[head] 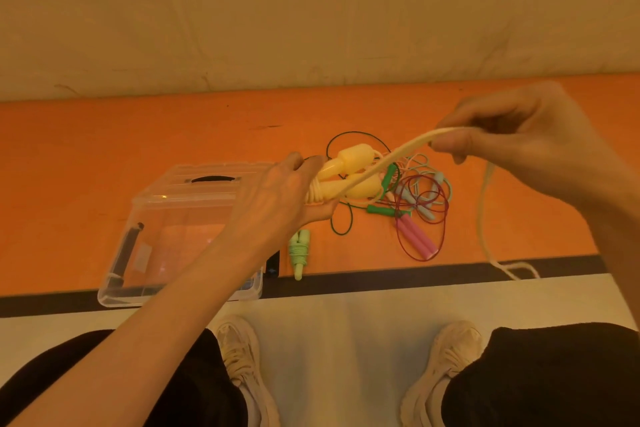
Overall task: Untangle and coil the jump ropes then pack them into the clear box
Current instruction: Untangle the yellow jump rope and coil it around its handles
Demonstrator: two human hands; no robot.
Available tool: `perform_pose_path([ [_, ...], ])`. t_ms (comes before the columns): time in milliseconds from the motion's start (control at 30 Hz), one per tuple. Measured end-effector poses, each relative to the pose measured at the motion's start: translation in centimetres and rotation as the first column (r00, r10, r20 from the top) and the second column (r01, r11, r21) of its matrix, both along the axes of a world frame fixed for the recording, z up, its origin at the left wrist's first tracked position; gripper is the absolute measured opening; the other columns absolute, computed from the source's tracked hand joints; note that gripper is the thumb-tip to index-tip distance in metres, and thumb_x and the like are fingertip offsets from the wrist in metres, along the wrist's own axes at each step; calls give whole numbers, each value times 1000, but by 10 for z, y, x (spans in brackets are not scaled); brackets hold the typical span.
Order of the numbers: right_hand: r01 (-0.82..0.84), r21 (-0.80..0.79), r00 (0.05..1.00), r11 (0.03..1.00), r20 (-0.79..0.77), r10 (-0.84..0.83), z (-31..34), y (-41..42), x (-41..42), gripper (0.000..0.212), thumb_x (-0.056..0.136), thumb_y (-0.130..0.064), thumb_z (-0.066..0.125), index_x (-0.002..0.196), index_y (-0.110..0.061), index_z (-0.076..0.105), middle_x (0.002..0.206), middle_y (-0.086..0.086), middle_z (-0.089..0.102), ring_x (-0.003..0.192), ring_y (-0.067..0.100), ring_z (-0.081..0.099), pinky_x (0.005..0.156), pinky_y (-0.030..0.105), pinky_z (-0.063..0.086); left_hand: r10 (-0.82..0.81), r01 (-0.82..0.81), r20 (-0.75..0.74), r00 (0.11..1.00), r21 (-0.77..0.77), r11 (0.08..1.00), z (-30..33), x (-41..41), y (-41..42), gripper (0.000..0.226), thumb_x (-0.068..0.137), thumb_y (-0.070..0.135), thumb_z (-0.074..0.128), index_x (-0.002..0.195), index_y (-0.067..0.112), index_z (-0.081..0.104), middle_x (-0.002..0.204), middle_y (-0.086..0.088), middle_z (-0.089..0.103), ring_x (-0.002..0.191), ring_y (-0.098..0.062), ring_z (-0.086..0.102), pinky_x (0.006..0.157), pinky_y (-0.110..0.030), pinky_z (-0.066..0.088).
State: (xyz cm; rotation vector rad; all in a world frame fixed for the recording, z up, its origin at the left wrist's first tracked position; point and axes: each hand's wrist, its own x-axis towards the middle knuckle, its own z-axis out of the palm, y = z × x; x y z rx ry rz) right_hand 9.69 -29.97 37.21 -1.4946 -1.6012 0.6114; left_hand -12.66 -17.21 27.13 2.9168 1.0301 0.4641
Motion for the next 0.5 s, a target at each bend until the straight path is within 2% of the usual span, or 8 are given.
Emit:
perform_pose_path([
  [100,4,67,1000,998,-20,-3,0,6,-5,1,77,-22,71,77,-22,72,62,-4,66,60,4,56,58,19,44,-53,53,0,999,8,999,0,3,-7,67,79,69,40,118,20,63,80,0,59,58,-23,58,44,-23,14],
  [200,-72,7,996,997,-60,72,1,5,-13,5,74,-24,73,74,-20,75,62,7,66,58,11,56,54,35,42,-32,32,-5,999,3,999,-3,3,-7,65,80,65,34,117,19,62,81,-1,58,58,-26,56,46,-25,20],
  [233,-105,-43,993,994,-67,102,2,3,-14,5,72,-26,74,73,-21,77,60,10,65,55,12,54,52,36,40,-23,23,-7,1000,3,1000,-3,2,-5,65,80,63,33,118,18,61,83,-2,57,58,-26,56,45,-25,23],
  [300,-165,-166,985,972,-69,155,4,-1,-8,6,69,-26,74,72,-23,77,52,5,62,50,7,52,46,25,37,-10,10,-28,1000,13,1000,-4,0,-4,64,79,60,32,118,18,60,85,-2,57,60,-26,56,45,-26,25],
  [367,-153,-259,988,954,-46,146,7,-3,2,5,69,-22,73,72,-20,76,49,0,61,46,3,49,45,13,35,-18,19,-50,999,18,1000,-4,-1,-5,62,78,58,32,117,17,60,85,-2,55,63,-27,57,45,-27,27],
  [433,-31,-258,999,966,29,40,6,-3,13,6,73,-22,72,69,-20,76,49,-2,60,43,-1,46,45,10,34,-41,41,-50,998,4,999,-2,-2,-6,60,79,57,35,118,18,59,87,-1,55,66,-26,57,46,-26,27],
  [500,118,-160,990,980,91,-104,0,2,17,5,78,-23,72,74,-20,74,52,-5,62,45,-2,49,47,6,34,-64,64,-43,997,6,998,2,-3,-6,55,79,53,42,120,20,59,87,1,56,65,-23,58,43,-24,20],
])
